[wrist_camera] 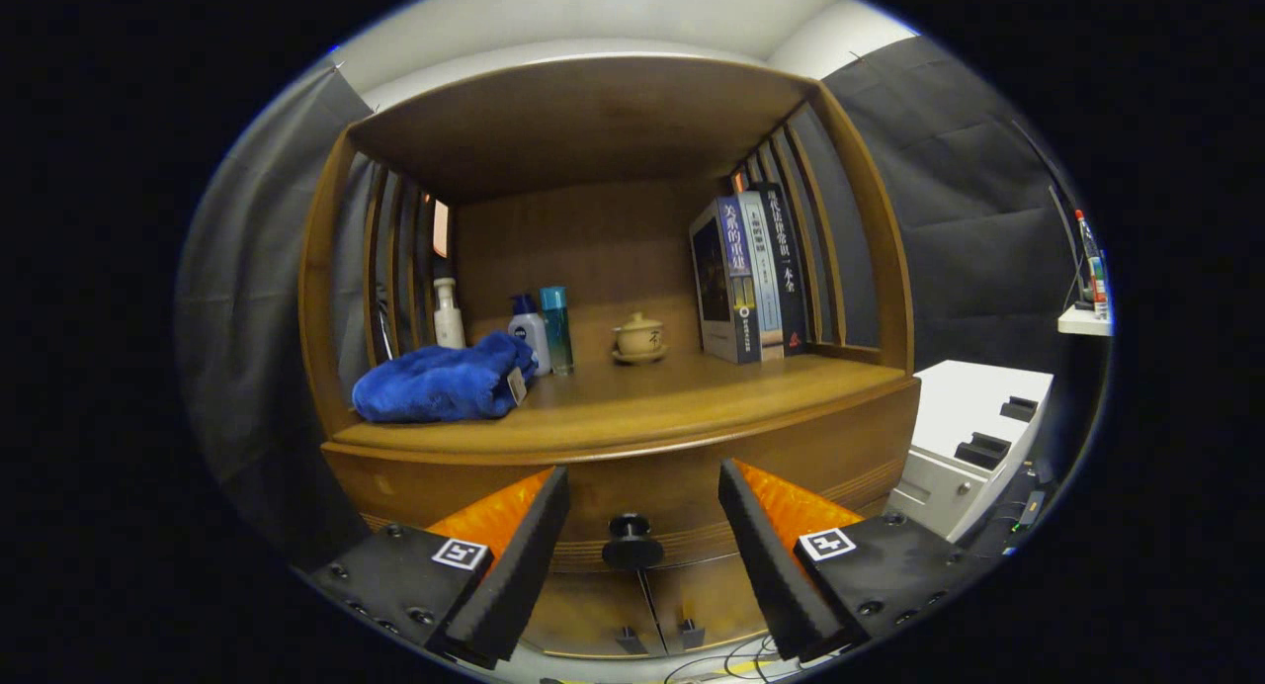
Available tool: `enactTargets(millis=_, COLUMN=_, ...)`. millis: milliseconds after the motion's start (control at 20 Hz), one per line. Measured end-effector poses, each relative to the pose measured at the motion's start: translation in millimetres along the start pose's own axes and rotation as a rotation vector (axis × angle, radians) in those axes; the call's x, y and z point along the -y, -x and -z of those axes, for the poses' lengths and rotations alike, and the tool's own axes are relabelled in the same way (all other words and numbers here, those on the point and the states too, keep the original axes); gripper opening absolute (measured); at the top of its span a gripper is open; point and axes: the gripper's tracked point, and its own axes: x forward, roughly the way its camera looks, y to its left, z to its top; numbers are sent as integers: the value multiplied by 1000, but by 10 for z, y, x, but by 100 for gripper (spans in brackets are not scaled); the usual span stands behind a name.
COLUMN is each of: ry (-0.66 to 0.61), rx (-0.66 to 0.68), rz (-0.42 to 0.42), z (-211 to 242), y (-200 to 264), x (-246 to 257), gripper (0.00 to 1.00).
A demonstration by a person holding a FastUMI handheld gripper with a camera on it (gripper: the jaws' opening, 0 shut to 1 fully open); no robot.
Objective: Pull open the drawer, take out the items inside it, and place them on the countertop above the cabinet.
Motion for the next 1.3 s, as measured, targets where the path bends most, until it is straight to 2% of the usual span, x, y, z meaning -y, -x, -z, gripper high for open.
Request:
enactTargets(millis=300, ry=27, rx=-105, rz=-30, z=466, y=-152, x=-21, gripper=99)
enactTargets(millis=500, ry=42, rx=-140, rz=-44, z=620, y=-208, x=-60, gripper=99)
enactTargets(millis=850, ry=4, rx=-167, rz=-51, z=631, y=-329, x=-32, gripper=54)
enactTargets(millis=1100, ry=31, rx=-184, rz=-48, z=640, y=-314, x=-21, gripper=46)
enactTargets(millis=1150, ry=23, rx=-186, rz=-38, z=642, y=-321, x=-23, gripper=40)
enactTargets(millis=1300, ry=25, rx=-193, rz=-21, z=650, y=-301, x=-28, gripper=41)
